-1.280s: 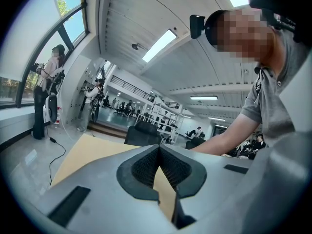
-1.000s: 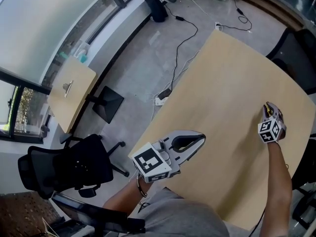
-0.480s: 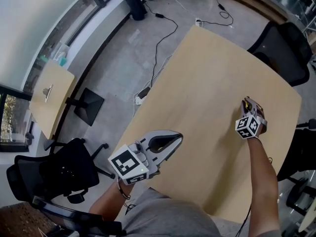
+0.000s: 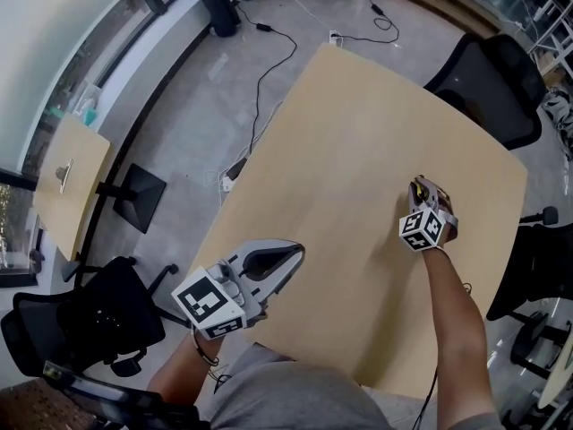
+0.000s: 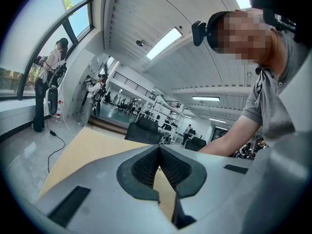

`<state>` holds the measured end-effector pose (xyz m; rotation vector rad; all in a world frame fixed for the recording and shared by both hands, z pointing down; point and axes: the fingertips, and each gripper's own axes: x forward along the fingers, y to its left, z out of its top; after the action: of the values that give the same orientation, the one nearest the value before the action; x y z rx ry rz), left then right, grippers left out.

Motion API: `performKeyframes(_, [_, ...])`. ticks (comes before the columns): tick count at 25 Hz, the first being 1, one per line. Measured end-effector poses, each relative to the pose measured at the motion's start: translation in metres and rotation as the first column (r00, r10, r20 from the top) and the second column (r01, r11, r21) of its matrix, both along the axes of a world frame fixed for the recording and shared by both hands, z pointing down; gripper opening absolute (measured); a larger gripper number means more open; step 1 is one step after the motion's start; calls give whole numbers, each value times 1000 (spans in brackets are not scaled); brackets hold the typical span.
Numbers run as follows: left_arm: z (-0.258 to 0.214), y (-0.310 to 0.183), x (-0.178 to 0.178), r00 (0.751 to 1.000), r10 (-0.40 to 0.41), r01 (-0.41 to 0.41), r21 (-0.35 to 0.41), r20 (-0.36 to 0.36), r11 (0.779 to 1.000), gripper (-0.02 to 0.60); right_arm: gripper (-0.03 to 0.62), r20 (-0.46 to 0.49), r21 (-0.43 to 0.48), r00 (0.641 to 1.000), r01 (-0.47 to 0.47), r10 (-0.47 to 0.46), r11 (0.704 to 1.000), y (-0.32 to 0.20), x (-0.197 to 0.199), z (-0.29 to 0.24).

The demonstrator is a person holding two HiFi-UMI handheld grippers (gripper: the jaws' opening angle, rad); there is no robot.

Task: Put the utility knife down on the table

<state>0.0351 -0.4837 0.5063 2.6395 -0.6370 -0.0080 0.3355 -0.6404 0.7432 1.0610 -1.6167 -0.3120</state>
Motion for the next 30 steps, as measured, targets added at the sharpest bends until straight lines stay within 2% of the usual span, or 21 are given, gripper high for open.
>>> performKeyframes(12, [1,2,-3,1000,0,0,-11,1,1000,5,60,55,-34,998,-6,8,999,11,-17,6])
performKeyframes(21, [1,2,-3,1000,-4,4,-13,-4,1000,5,61,82,-63,996,26,-21,998,17,-31,11])
performKeyframes(30, [3,6,-8,1000,-12,12,-18,-8,1000,5,99,70,-59,996,54,-49,997,37,-45,20])
